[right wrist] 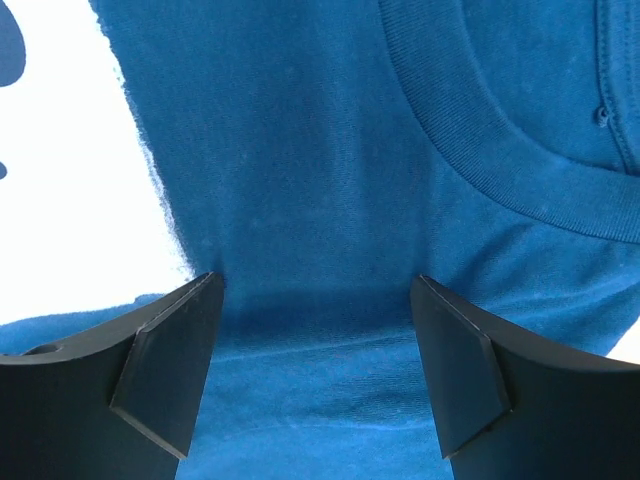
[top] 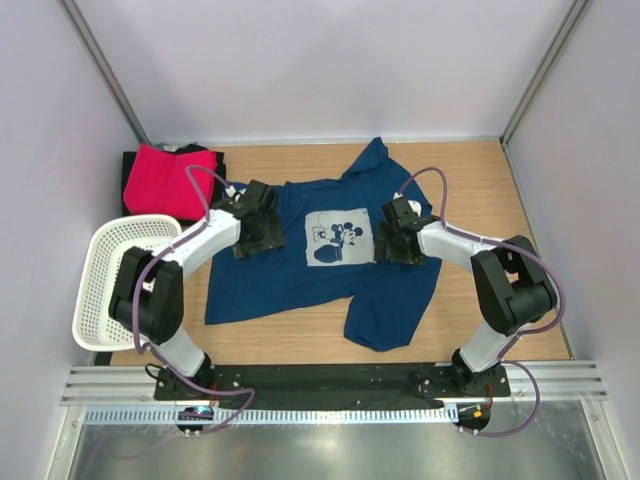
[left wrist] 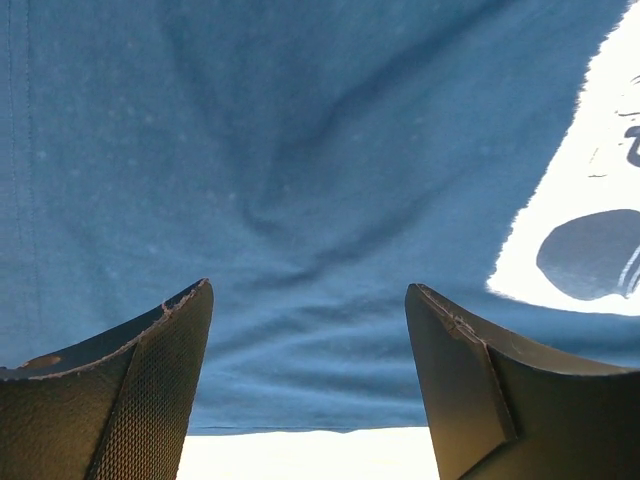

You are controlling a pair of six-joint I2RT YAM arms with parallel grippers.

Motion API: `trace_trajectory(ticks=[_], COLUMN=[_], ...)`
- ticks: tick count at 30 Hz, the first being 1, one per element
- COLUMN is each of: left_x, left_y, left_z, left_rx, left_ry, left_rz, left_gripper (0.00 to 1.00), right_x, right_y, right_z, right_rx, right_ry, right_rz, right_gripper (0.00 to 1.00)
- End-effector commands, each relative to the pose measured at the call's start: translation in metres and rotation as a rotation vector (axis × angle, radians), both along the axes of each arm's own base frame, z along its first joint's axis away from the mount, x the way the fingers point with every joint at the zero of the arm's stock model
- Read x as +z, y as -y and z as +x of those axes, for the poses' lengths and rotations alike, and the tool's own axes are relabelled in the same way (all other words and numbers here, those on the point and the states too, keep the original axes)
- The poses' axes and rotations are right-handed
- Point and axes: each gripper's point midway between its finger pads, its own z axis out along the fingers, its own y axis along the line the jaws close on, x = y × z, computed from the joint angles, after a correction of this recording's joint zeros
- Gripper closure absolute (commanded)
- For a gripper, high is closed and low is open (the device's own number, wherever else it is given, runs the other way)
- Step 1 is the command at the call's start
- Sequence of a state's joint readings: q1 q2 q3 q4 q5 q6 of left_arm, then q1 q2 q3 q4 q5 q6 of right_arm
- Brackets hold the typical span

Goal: Fold and stack the t-shirts
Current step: Flatten the tshirt out

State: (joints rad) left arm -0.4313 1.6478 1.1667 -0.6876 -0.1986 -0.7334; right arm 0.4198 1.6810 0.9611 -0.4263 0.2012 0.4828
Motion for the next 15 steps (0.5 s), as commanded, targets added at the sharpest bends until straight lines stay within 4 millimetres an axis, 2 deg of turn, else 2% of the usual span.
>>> trace_trajectory(ticks=[1,2,3,5,6,8,9,15], left_x=[0.013,0.012,0.011,0.010,0.009,0.005,0.004,-0.027], left_y=[0.004,0.004,0.004,0.003,0.003,0.002,0.002,-0.008], left_z=[0.004,0.003,0.002,0.001,0.000,-0.003,-0.004,-0.030], left_rx=[0.006,0.004,0.004,0.006,0.007,0.007,0.006,0.004], left_ry=[0.051,0.045,0.041,0.035,0.031,0.017,0.012,-0.105], left_rz=[-0.034,-0.031,-0.029,-0.027,-0.026,-0.024,-0.021,0.025], left_gripper=[0.21,0.21,0.21,0.21,0.21,0.21,0.21,0.22], right_x=[-0.030,-0.032,-0.036,-0.033,-0.036,-0.026,-0.026,-0.006], right_y=[0.033,0.038,0.045,0.050,0.054,0.047,0.050,0.053], right_z=[-0.047,-0.054,-0.073,-0.094,-0.111,-0.122,-0.137,-0.169], right_rx=[-0.071,-0.091,-0.113,-0.135,-0.168,-0.183,-0.203,-0.263], right_ry=[-0.163,-0.185,-0.240,-0.274,-0.304,-0.305,-0.343,-0.356], right_rz=[-0.108,-0.114,-0.126,-0.119,-0.114,-0.046,-0.047,0.003], right_gripper=[0.18,0.17,0.18,0.18,0.17,0.17,0.17,0.18])
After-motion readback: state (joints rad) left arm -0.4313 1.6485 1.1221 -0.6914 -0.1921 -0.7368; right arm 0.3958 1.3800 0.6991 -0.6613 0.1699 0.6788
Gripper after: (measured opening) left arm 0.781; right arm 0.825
